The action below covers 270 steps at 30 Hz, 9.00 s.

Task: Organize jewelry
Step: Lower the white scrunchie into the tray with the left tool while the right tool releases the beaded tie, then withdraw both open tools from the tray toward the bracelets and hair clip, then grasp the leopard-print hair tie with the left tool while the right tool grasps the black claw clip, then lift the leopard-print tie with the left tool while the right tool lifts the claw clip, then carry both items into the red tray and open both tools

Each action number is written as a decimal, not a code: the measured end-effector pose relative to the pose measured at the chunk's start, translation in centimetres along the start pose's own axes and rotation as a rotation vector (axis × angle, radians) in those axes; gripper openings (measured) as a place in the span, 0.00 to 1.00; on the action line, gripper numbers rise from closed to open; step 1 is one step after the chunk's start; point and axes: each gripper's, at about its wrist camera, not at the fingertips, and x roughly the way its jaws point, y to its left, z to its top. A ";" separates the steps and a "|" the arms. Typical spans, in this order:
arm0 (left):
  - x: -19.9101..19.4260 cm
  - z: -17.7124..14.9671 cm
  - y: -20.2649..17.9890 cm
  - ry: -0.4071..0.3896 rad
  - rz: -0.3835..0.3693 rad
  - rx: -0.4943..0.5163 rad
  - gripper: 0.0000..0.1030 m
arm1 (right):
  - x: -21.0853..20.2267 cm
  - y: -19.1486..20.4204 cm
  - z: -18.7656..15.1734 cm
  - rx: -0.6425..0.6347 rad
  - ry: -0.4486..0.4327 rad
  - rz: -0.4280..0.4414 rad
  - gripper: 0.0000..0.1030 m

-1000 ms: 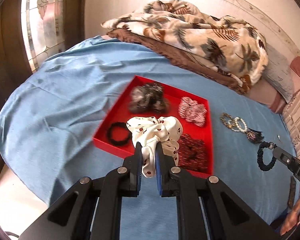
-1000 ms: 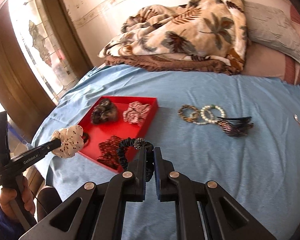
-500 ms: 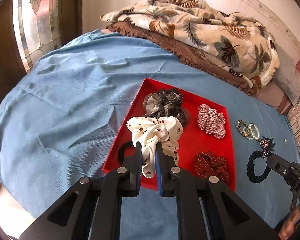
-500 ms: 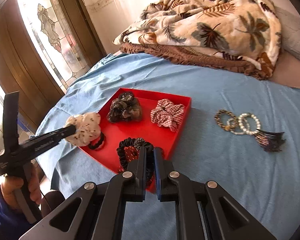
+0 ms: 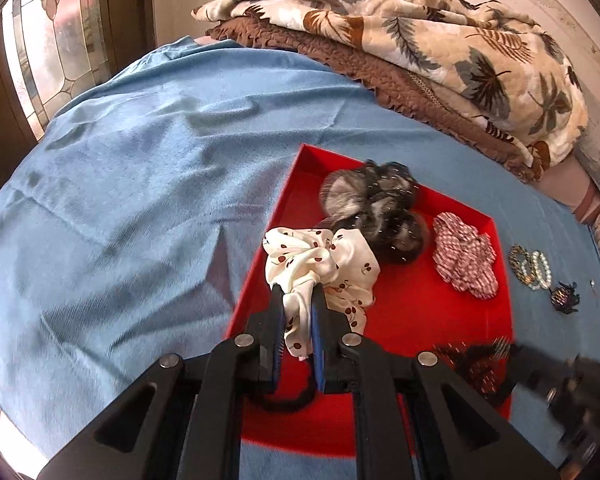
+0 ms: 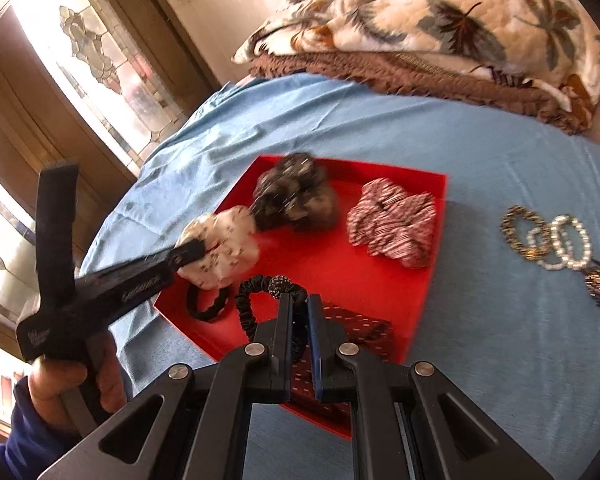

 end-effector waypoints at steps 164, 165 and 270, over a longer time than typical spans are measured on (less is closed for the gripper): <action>1.1 -1.3 -29.6 0.030 -0.249 0.352 0.05 | -14.2 -28.7 -6.8 0.572 -0.266 -0.105 0.15; 0.3 -1.6 -29.3 0.019 -0.251 0.355 0.05 | -14.7 -28.3 -7.1 0.567 -0.267 -0.107 0.15; -11.8 -9.1 -8.3 -0.069 -0.224 0.048 0.06 | -19.0 -10.9 -8.8 0.206 -0.222 -0.143 0.06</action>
